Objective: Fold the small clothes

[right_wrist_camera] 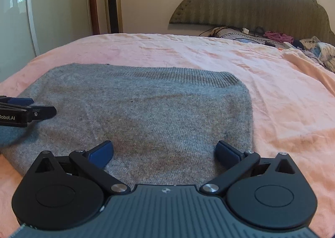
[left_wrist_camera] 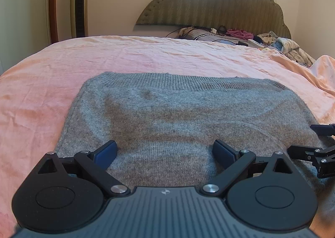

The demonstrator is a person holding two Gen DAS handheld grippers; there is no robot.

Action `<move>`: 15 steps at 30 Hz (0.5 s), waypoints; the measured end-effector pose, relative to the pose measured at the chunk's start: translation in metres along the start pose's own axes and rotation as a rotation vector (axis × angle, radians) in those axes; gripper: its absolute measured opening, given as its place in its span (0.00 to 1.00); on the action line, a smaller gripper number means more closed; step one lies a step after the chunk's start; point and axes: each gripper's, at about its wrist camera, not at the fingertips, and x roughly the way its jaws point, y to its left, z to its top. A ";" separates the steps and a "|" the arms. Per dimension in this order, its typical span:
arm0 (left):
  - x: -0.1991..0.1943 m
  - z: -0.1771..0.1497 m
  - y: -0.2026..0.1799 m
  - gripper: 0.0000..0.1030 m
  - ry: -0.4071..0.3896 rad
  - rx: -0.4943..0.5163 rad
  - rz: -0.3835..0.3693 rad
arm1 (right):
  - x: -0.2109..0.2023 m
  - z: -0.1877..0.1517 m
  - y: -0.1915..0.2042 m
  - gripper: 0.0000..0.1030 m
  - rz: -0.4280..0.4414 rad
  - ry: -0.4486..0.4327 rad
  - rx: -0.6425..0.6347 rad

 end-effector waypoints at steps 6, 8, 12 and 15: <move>-0.007 -0.003 -0.002 0.96 0.004 0.004 0.019 | 0.000 0.000 0.000 1.00 0.000 -0.003 0.005; -0.007 -0.003 -0.001 0.97 0.005 -0.001 0.017 | 0.000 -0.001 0.000 1.00 0.001 -0.003 0.007; -0.008 -0.001 0.000 0.98 0.013 -0.005 0.033 | -0.001 0.000 0.000 1.00 0.000 -0.002 0.009; -0.031 -0.001 0.006 0.98 0.003 -0.073 0.086 | -0.020 0.002 -0.004 1.00 0.005 -0.006 0.081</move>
